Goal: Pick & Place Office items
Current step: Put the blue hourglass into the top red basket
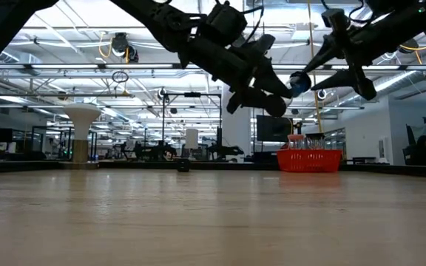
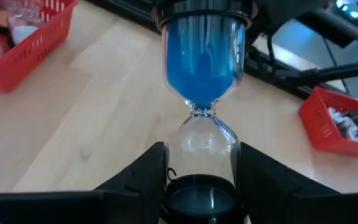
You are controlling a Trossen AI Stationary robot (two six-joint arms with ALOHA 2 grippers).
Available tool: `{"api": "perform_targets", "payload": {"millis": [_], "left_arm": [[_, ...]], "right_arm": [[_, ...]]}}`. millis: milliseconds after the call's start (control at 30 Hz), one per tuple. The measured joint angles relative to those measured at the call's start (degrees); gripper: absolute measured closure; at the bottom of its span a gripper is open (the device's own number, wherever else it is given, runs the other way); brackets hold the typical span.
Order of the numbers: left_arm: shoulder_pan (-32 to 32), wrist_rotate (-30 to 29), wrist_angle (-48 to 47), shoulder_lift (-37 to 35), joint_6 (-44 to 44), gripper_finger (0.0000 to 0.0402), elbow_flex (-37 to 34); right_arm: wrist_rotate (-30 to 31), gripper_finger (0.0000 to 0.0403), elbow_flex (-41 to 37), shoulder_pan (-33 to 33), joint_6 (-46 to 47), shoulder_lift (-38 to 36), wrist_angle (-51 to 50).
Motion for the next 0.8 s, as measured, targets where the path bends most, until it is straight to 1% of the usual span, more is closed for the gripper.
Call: {"api": "perform_targets", "payload": {"millis": [133,233,333,400,500,567,667,800], "left_arm": [[-0.6,-0.1,2.8,0.2,-0.5,0.0236,-0.1],[-0.9,-0.3,3.2,0.1,-0.7,0.0236,-0.1],[-1.3,-0.7,3.3,0.1,-0.7,0.0236,-0.1],[-1.6,-0.7,4.2,0.1,-0.6,0.0236,-0.1],[-2.0,-0.7,5.4,0.1,-0.8,0.0236,0.0],[-2.2,-0.8,6.0,0.1,-1.4,0.0236,0.0],[-2.2,-2.8,6.3,0.1,-2.3,0.0236,0.0],[-1.8,-2.7,6.3,0.1,-3.6,0.0234,0.0]], "right_arm": [[-2.2,0.0157,0.0,-0.9,3.9,1.3,0.0],[-1.9,0.0105,0.0,-1.2,4.7,2.0,0.4],[-1.6,0.0068,0.0,-1.3,4.5,2.9,1.4],[-1.4,0.0057,0.0,-1.3,4.3,3.9,4.1],[-1.3,0.0059,0.0,-1.4,3.2,6.6,10.5],[-1.4,0.0073,0.0,-1.3,3.1,8.5,13.4],[-1.4,0.0107,0.0,-1.3,3.2,10.4,15.7],[-1.1,0.0168,0.0,-1.3,2.6,10.9,17.6]]}}
